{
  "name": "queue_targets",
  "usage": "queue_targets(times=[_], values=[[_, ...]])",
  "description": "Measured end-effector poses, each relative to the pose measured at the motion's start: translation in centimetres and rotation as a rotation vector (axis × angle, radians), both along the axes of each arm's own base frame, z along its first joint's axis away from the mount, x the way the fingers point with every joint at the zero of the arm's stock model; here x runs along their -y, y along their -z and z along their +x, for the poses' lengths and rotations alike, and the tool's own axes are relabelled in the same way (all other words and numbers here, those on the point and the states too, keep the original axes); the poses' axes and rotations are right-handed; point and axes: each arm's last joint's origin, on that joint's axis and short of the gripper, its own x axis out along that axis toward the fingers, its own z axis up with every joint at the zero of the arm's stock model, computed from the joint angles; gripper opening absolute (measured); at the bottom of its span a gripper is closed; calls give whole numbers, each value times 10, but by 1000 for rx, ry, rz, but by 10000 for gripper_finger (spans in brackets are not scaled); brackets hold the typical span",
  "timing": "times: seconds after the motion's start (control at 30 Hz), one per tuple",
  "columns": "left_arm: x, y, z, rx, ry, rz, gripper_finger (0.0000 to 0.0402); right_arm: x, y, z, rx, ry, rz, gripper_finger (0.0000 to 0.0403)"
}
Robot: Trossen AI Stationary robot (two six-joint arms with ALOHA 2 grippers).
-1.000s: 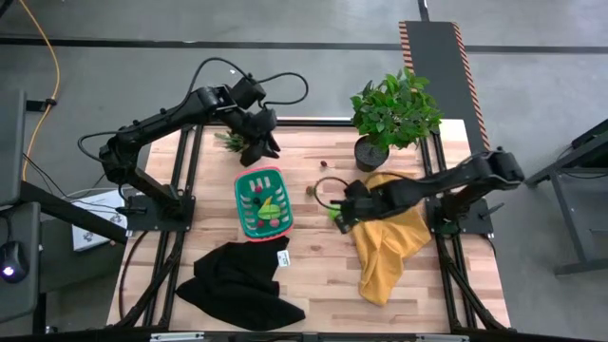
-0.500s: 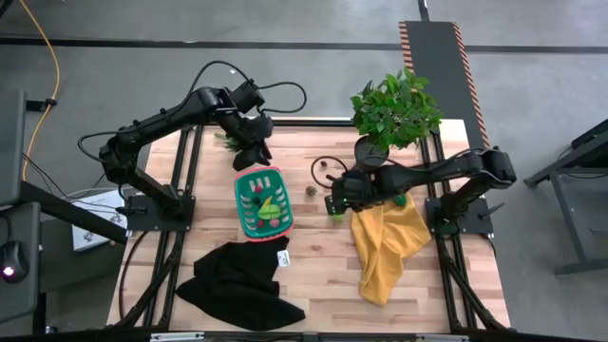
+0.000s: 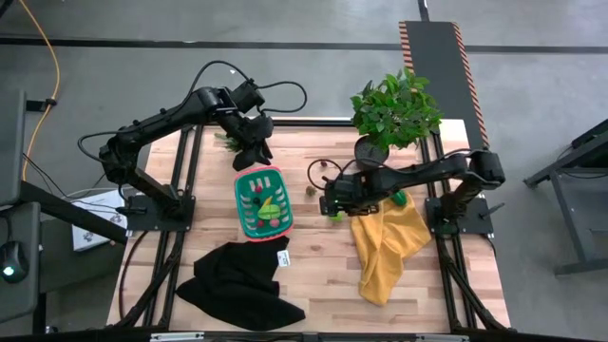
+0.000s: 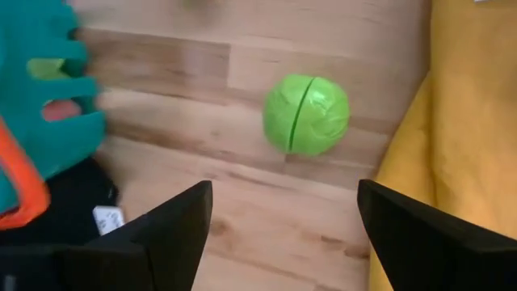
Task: Pick and placing Produce into tupperware
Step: Put the green cabbage in the green basket
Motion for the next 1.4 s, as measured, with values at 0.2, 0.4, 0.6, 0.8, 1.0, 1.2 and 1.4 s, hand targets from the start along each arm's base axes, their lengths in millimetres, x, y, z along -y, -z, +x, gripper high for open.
queue_targets(times=[0.2, 0.4, 0.6, 0.8, 1.0, 1.2, 1.4], values=[[0, 0, 0, -2, -3, -4, 111, 6, 19, 8, -54, 16, 18, 301], [0, 0, 0, -5, -6, -7, 110, 14, 35, 16, -71, 3, 27, 301], [0, 0, 0, -5, -6, -7, 110, 21, 41, 18, -86, -21, 35, 301], [0, 0, 0, -5, -6, -7, 110, 25, 45, 19, -94, -11, 40, 301], [0, 0, 0, -5, -6, -7, 110, 24, 55, 21, -122, -21, 65, 301], [0, 0, 0, -5, -6, -8, 110, 25, 57, 22, -120, -22, 64, 301], [0, 0, 0, -6, -6, -8, 110, 26, 60, 24, -123, -19, 56, 301]])
